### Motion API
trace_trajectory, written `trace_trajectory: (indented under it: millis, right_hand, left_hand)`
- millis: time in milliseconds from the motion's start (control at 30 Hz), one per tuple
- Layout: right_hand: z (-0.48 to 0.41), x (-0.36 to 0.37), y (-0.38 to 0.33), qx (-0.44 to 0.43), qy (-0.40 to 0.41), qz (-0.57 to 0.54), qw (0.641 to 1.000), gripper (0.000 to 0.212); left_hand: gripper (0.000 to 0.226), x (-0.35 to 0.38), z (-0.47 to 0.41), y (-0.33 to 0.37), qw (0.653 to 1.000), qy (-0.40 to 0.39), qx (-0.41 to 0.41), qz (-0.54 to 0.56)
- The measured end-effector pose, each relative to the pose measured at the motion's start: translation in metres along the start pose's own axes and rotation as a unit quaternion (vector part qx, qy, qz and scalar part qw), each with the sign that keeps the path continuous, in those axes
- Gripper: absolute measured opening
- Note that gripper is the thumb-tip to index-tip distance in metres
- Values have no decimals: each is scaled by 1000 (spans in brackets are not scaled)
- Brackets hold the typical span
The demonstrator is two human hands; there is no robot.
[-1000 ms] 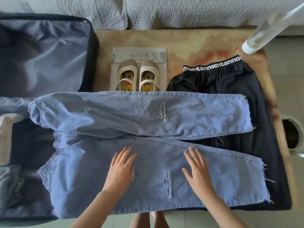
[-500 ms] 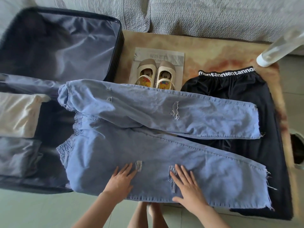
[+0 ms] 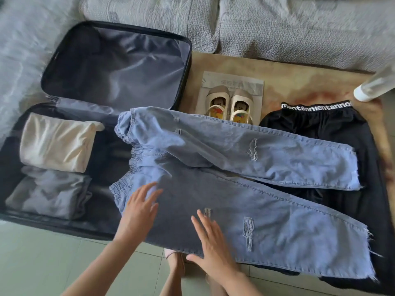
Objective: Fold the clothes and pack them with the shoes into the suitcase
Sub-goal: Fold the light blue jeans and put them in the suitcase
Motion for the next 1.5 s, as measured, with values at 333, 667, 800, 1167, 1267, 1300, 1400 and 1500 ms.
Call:
trace_trajectory:
  millis: [333, 667, 800, 1167, 1267, 1300, 1400, 1500]
  right_hand:
    - [-27, 33, -78, 9, 32, 23, 999, 123]
    - [-39, 23, -90, -17, 173, 36, 984, 76]
    - [-36, 15, -97, -53, 210, 57, 975, 40]
    - [-1, -32, -107, -142, 287, 45, 946, 34]
    - [-2, -58, -107, -126, 302, -4, 945, 20]
    - [-2, -67, -107, -118, 307, -19, 944, 18]
    - [-5, -91, -108, -113, 312, -38, 943, 17]
    - [-11, -105, -113, -121, 306, -40, 943, 18]
  left_hand:
    - [75, 22, 57, -130, 776, -94, -502, 371]
    - [55, 40, 66, -157, 597, -47, -608, 522]
    - [25, 23, 62, -160, 609, 8, -583, 537]
    - [6, -50, 89, -147, 737, 107, -482, 462]
    - [14, -64, 88, -146, 740, 118, -485, 450]
    - [15, -69, 86, -146, 740, 121, -484, 450]
    - [17, -82, 76, -142, 720, 140, -477, 484]
    - [16, -84, 69, -136, 662, 151, -490, 546]
Point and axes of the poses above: each hand's wrist, its own z-axis away from the middle knuckle, its own x-axis out of the palm, y = z × x, the point moved 8 cm from there along -z, towards the middle knuckle, and after that the axes turned 3 degrees about -y, right-handed, at the moved point
